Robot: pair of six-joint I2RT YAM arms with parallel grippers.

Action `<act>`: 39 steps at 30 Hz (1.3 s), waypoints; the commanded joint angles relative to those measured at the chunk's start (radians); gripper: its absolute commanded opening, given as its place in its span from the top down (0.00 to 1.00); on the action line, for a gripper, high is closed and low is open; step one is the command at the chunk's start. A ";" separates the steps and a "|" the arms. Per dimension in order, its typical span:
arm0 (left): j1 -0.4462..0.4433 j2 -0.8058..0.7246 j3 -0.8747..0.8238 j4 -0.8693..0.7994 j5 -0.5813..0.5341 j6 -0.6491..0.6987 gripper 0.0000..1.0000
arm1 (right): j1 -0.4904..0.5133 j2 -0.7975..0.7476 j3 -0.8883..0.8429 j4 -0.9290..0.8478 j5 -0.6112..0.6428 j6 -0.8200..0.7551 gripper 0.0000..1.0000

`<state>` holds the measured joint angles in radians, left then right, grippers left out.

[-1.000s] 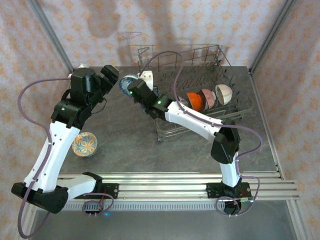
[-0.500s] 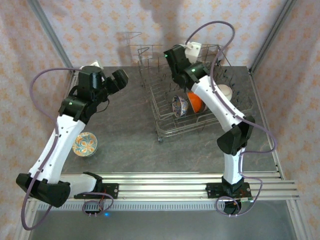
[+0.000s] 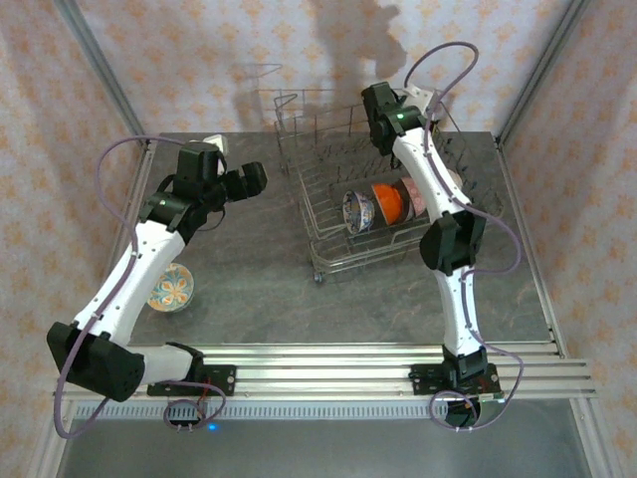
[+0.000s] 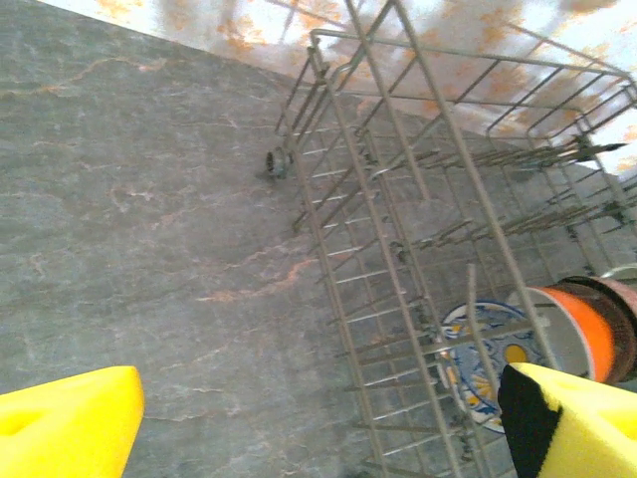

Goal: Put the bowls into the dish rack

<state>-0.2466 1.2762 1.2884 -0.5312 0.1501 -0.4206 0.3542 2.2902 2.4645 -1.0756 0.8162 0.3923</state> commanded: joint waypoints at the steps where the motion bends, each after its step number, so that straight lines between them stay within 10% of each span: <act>1: 0.008 -0.014 -0.040 0.043 -0.088 0.044 0.07 | -0.035 0.040 0.064 -0.009 0.068 -0.011 1.00; 39: 0.008 0.009 -0.041 -0.105 -0.224 -0.079 0.07 | -0.132 0.300 0.194 0.169 -0.019 -0.127 1.00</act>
<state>-0.2462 1.3209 1.2499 -0.5953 -0.0387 -0.4782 0.2256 2.5858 2.6316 -0.8974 0.7746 0.2531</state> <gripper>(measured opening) 0.928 0.049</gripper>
